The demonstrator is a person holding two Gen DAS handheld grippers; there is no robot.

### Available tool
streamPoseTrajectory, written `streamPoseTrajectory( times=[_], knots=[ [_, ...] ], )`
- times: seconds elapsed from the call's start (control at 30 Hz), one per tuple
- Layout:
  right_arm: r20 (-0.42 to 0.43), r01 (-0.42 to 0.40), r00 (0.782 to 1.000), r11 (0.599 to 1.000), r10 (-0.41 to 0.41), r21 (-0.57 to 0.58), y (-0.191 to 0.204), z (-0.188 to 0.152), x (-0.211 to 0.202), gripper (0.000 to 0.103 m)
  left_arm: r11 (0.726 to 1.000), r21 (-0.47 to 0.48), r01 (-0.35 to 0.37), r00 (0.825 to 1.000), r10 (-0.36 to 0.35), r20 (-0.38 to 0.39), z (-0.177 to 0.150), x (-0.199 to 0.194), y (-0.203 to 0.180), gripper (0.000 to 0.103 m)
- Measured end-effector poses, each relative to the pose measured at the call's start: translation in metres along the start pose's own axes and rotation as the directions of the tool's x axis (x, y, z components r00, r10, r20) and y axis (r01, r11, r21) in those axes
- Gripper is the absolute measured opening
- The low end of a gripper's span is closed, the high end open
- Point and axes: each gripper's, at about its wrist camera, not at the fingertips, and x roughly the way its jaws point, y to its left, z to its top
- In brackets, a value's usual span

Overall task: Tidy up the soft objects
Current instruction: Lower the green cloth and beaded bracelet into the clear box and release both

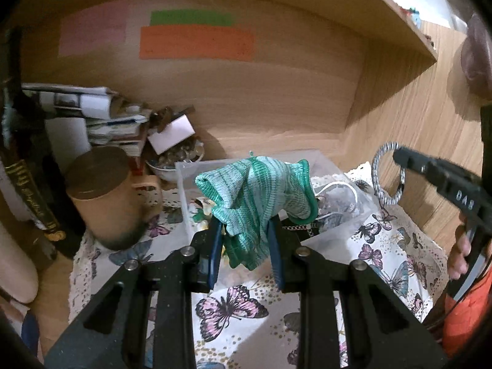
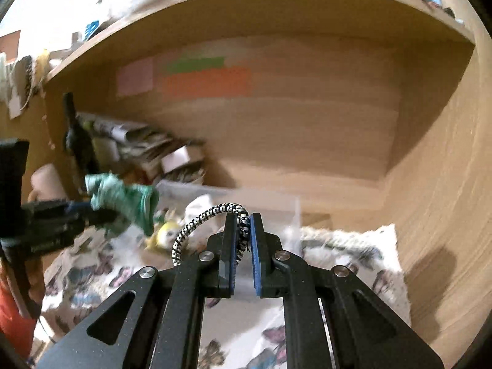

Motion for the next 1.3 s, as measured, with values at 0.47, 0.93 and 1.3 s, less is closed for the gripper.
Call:
streamPoseTrajectory(
  times=[0.47, 0.93, 1.3],
  knots=[
    [-0.116, 0.020, 0.993, 1.000, -0.022, -0.012, -0.017, -0.012, 0.067, 0.008, 1.000, 0.016, 0.009, 0.993, -0.007, -0.114, -0.004, 0.060, -0.006, 0.028],
    [-0.212, 0.030, 0.977, 0.999, -0.036, -0.030, -0.021, -0.025, 0.077, 0.040, 0.998, 0.050, -0.038, 0.995, 0.042, -0.093, -0.011, 0.047, -0.011, 0.068],
    [-0.052, 0.025, 0.998, 0.999, -0.027, -0.043, -0.007, 0.000, 0.008, 0.046, 0.997, 0.047, -0.057, 0.993, 0.052, 0.102, 0.010, -0.032, -0.022, 0.073]
  ],
)
